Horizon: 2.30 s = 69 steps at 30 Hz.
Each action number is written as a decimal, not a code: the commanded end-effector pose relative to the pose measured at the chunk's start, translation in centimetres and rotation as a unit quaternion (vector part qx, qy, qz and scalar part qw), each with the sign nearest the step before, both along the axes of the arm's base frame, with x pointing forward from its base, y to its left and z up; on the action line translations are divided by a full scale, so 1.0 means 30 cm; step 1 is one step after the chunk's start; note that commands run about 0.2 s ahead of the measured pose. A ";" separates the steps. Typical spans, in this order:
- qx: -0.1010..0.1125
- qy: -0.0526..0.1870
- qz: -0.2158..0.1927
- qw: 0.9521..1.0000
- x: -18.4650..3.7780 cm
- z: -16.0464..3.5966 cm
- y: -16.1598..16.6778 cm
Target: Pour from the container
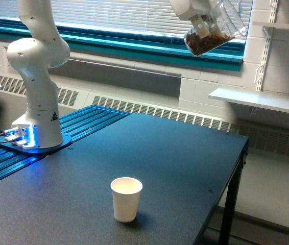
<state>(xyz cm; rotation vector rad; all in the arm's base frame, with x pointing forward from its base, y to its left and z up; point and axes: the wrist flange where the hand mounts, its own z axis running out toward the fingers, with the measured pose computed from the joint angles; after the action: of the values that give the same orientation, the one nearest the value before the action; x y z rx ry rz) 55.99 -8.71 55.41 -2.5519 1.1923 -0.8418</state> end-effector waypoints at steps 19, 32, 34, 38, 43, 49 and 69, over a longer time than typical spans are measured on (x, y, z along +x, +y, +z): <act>-0.020 -0.020 0.065 0.997 -0.039 0.023 0.301; -0.022 -0.009 0.014 1.000 -0.142 -0.047 0.124; -0.019 -0.009 0.004 1.000 -0.156 -0.051 0.091; -0.016 -0.005 -0.010 1.000 -0.181 -0.072 0.041; -0.013 0.005 -0.022 1.000 -0.210 -0.112 -0.012; -0.005 0.020 -0.034 0.999 -0.243 -0.185 -0.056; 0.039 0.059 -0.085 0.994 -0.330 -0.424 -0.209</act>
<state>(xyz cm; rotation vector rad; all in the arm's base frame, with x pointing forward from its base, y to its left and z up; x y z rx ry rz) 46.66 -13.73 43.88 -2.4953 1.4547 -0.6786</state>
